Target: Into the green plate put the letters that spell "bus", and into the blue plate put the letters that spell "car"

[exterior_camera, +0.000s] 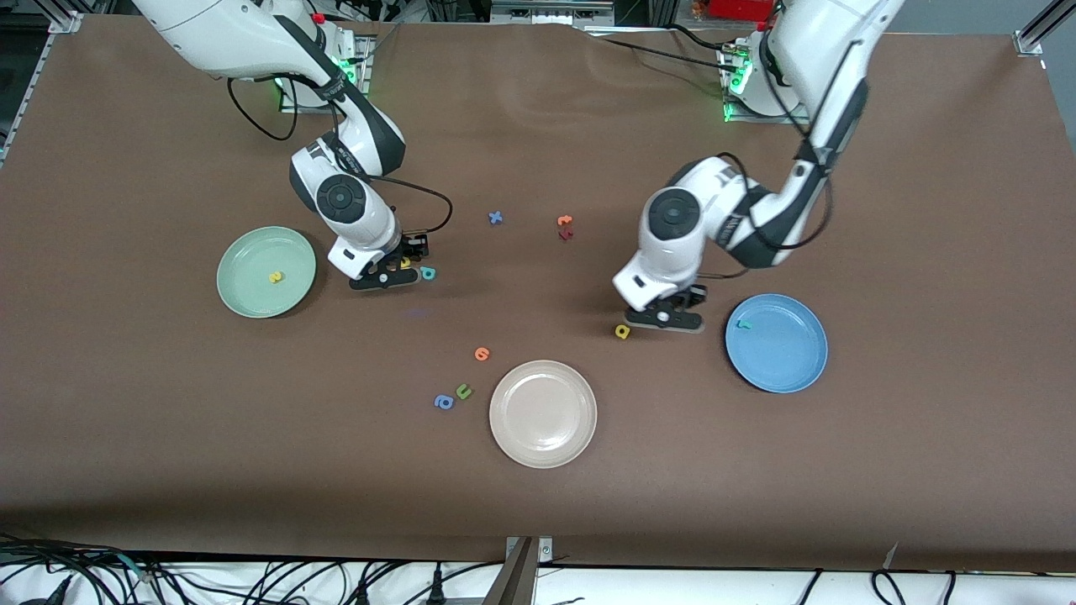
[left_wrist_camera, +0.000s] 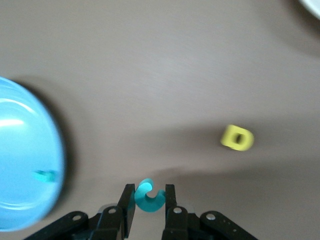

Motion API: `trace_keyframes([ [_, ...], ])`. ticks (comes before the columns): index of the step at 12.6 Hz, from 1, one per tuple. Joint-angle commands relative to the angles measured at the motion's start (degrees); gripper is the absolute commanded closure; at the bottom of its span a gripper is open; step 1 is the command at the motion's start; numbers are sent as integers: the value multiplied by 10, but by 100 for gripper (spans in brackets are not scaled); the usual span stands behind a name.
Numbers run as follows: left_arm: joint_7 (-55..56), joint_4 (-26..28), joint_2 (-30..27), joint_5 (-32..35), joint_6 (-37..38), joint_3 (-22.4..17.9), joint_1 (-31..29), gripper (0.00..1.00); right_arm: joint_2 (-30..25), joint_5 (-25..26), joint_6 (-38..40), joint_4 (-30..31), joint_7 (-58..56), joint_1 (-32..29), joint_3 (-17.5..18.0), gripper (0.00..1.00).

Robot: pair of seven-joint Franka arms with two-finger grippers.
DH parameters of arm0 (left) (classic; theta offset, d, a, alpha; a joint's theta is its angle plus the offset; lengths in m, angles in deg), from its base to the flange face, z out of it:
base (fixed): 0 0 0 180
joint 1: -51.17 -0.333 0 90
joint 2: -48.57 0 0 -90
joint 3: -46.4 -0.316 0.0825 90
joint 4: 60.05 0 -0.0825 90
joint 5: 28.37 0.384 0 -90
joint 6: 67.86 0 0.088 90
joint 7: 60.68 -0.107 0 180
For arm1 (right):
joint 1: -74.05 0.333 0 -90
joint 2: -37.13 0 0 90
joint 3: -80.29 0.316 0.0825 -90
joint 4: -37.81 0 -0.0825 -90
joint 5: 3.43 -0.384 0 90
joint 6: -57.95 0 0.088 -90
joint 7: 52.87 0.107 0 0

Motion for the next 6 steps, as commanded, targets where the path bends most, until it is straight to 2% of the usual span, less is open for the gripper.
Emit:
trace_keyframes([
  [1,-108,10,-15,15,8,3,-72,72,5,10,-22,7,-8,-2,0,38],
  [3,-196,11,-13,14,8,3,-114,70,4,10,-20,7,-9,-2,0,53],
  [4,-215,11,-11,14,8,3,-128,67,5,10,-20,7,-9,-2,0,55],
  [5,-221,11,-11,14,8,3,-137,43,5,10,-19,7,-9,-3,0,60],
  [6,-221,11,-11,15,8,3,-140,1,5,10,-18,7,-9,-3,0,65],
])
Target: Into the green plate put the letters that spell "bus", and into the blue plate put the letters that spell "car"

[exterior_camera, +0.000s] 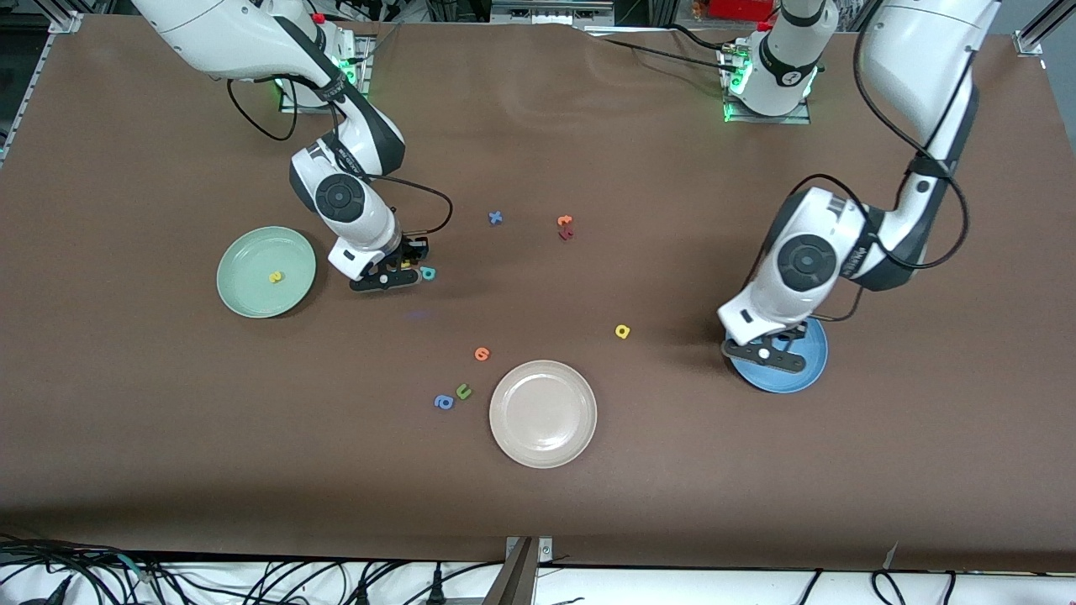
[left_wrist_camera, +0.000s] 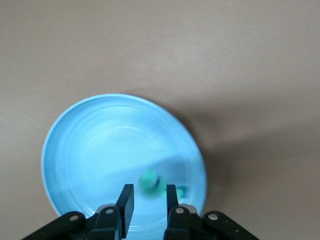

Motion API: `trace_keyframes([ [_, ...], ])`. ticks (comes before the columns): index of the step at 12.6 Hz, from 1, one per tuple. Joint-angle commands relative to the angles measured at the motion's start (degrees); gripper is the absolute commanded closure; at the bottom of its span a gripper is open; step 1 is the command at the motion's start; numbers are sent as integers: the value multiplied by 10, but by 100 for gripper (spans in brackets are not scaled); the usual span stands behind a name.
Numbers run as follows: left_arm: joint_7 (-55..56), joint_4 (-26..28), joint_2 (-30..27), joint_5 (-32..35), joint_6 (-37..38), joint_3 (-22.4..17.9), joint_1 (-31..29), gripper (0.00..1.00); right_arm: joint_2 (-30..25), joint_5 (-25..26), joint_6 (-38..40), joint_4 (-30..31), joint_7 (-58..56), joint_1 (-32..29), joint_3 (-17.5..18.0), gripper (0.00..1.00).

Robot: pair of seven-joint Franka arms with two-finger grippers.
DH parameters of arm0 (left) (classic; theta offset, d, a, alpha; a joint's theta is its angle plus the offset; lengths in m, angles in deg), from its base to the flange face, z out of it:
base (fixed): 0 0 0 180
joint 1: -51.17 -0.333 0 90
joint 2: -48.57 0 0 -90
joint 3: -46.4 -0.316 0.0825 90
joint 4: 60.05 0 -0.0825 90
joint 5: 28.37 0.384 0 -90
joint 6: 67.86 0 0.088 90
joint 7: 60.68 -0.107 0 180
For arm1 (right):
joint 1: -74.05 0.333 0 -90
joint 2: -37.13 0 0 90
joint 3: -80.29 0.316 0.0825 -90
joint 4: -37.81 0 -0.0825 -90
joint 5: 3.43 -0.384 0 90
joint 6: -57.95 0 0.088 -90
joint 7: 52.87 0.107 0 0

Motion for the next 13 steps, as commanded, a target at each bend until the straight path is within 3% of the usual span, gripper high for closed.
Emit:
trace_keyframes([
  [1,-9,5,-5,15,3,8,-6,0,3,8,-9,6,-7,-4,0,71],
  [3,3,5,-7,7,3,9,2,0,3,7,-4,6,-6,-4,0,87],
  [6,126,2,-6,6,3,36,24,0,-7,7,12,1,-3,-4,-6,95],
  [8,205,-30,18,5,2,38,62,0,-42,7,49,-12,-12,-5,-21,96],
  [11,267,-139,96,-3,2,38,130,0,-79,6,158,-49,-51,-5,-64,96],
  [13,245,-145,113,7,-7,38,136,0,-96,3,208,-57,-96,-5,-106,96],
])
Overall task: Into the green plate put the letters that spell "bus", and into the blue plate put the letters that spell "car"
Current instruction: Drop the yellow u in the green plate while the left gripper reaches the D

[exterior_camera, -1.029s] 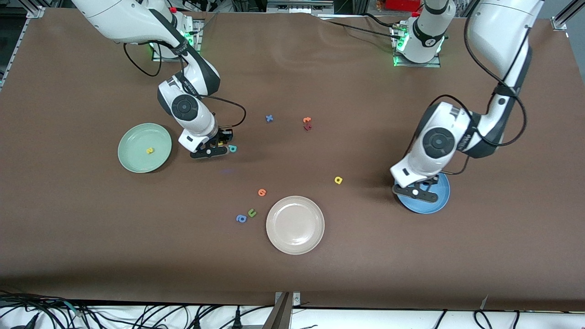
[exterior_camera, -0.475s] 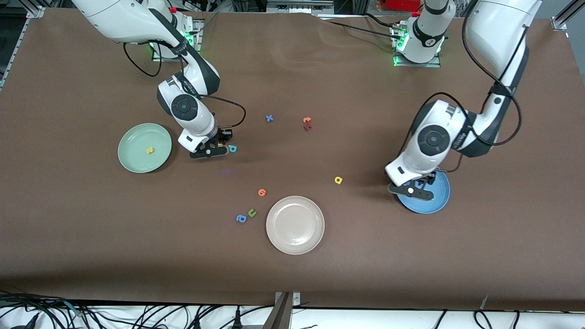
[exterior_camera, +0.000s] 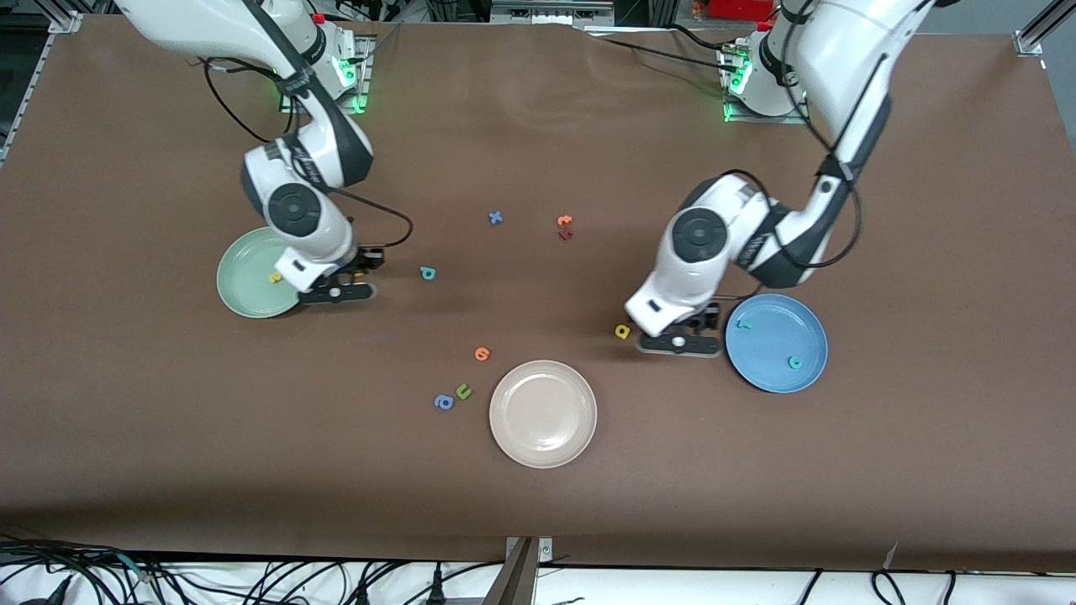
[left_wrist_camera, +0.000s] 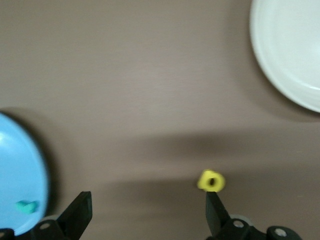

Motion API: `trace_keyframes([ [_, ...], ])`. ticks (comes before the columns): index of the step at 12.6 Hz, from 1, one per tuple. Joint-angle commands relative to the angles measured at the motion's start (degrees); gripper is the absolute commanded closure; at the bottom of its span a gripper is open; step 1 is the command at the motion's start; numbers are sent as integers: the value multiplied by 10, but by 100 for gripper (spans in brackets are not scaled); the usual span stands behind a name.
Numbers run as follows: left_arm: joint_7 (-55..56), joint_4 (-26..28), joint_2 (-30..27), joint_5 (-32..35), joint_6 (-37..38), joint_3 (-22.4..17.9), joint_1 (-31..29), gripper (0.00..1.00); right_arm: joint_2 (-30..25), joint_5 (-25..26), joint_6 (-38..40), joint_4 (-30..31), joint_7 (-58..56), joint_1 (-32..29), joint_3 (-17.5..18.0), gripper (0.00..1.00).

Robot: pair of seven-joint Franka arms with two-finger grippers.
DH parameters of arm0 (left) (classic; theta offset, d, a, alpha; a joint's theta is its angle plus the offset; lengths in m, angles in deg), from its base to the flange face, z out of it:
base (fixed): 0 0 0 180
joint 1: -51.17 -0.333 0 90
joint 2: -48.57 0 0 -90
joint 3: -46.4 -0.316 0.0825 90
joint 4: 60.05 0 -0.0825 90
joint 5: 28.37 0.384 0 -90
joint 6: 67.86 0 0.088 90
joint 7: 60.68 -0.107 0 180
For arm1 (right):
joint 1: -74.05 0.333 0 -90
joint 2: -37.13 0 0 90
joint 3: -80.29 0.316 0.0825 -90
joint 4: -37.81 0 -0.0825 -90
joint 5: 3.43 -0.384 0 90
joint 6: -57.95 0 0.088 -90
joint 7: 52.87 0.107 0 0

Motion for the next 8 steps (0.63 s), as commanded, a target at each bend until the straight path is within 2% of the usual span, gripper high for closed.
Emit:
trace_keyframes([
  [1,-64,-35,44,7,-18,-3,10,1,-24,1,51,-1,-61,1,-52,96],
  [2,-110,-28,45,8,-27,-2,10,7,-26,1,60,0,-92,0,-80,96],
  [3,-147,-22,45,2,-27,-2,11,17,-25,0,60,3,-124,0,-108,96],
  [6,-174,-16,60,0,-30,10,14,22,-6,-4,50,3,-224,-1,-176,96],
  [8,-180,-11,67,0,-47,13,14,26,14,-5,23,4,-249,-8,-191,96],
])
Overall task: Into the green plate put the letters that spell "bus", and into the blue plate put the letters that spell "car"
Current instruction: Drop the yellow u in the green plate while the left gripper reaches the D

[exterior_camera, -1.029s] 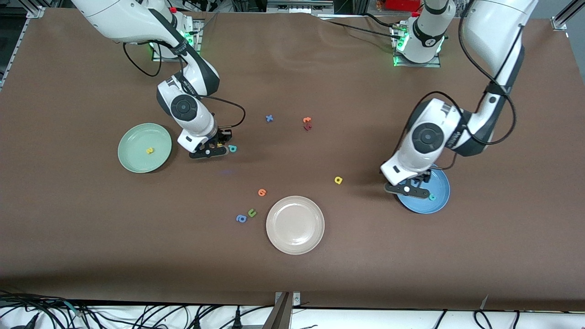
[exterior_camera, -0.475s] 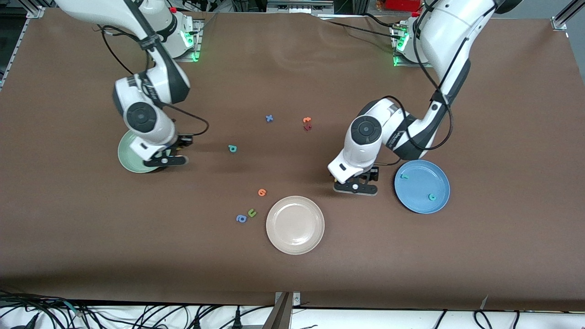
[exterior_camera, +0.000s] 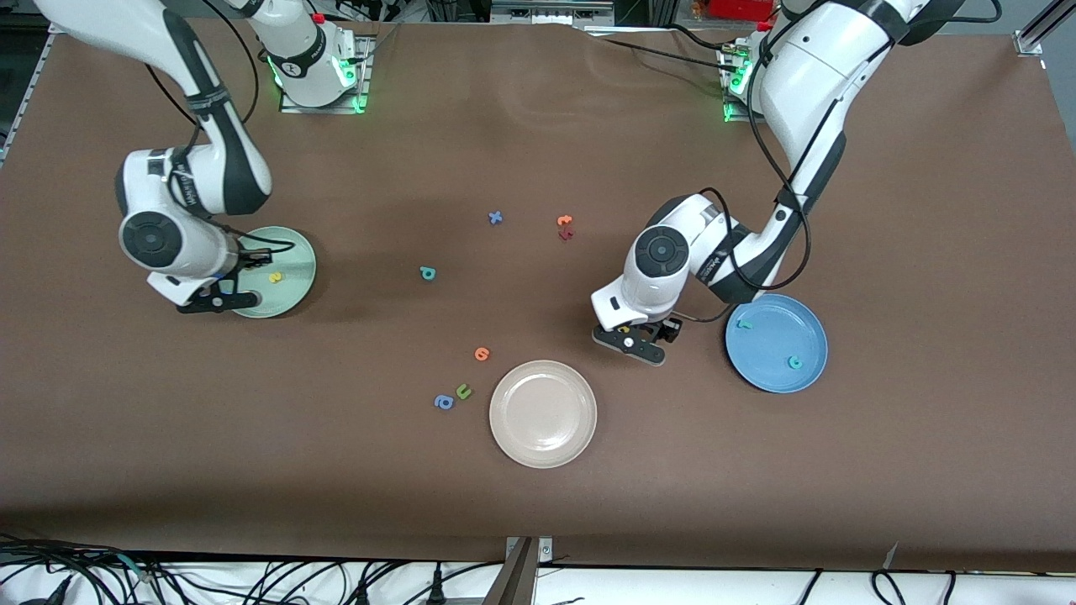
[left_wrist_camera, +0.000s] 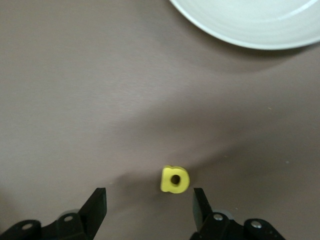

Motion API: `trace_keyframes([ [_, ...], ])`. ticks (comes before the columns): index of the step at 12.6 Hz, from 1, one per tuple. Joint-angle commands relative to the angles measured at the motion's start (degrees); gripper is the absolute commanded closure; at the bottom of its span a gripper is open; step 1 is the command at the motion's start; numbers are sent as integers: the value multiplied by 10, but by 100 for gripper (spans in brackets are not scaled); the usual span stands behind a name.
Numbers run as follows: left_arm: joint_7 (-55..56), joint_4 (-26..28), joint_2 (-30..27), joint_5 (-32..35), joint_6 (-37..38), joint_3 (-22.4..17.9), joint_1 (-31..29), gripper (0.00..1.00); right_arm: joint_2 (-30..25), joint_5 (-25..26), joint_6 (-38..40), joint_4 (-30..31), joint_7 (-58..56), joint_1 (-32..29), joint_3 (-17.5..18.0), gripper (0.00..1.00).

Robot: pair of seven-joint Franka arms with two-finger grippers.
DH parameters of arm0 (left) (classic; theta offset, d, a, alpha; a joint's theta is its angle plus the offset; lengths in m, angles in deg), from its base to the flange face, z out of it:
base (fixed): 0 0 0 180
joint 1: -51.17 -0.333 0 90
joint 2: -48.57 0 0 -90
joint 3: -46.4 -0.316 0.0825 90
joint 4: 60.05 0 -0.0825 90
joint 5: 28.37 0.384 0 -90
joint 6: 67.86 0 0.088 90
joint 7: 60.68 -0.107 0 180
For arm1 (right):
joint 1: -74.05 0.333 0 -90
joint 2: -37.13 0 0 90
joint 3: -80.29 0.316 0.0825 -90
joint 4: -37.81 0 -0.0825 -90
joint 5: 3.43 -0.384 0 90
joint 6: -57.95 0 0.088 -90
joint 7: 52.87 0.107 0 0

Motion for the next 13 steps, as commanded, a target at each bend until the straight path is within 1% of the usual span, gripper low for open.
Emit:
trace_keyframes([
  [1,-24,4,13,0,-31,5,2,28,28,-5,-24,1,-24,-4,-7,94],
  [2,-31,5,15,0,-32,5,3,29,32,-12,-28,1,-24,-4,-7,92],
  [3,-44,10,18,0,-33,5,3,32,31,-16,-28,1,-24,-4,-7,78],
  [4,-63,10,21,0,-33,5,0,41,31,-17,-27,-1,-23,-4,-7,12],
  [5,-73,11,21,-1,-33,5,-1,43,28,-17,-23,-2,-20,-4,-6,2],
  [6,-76,11,22,-1,-33,5,-2,44,21,-17,-17,-6,-17,-3,-2,1],
  [7,-76,10,25,0,-33,5,-2,49,8,-19,6,-18,-13,-2,11,1],
  [9,-76,8,29,0,-35,5,1,66,4,-53,104,-79,40,-2,55,1],
  [10,-76,8,29,5,-35,5,1,74,4,-75,134,-107,71,-2,81,1],
  [11,-77,7,29,6,-35,5,1,84,4,-96,141,-118,112,-1,104,1],
  [12,-77,7,28,6,-35,5,1,92,5,-105,136,-119,158,-1,129,1],
  [13,-78,7,25,7,-35,5,-1,94,8,-108,126,-120,213,1,157,2],
])
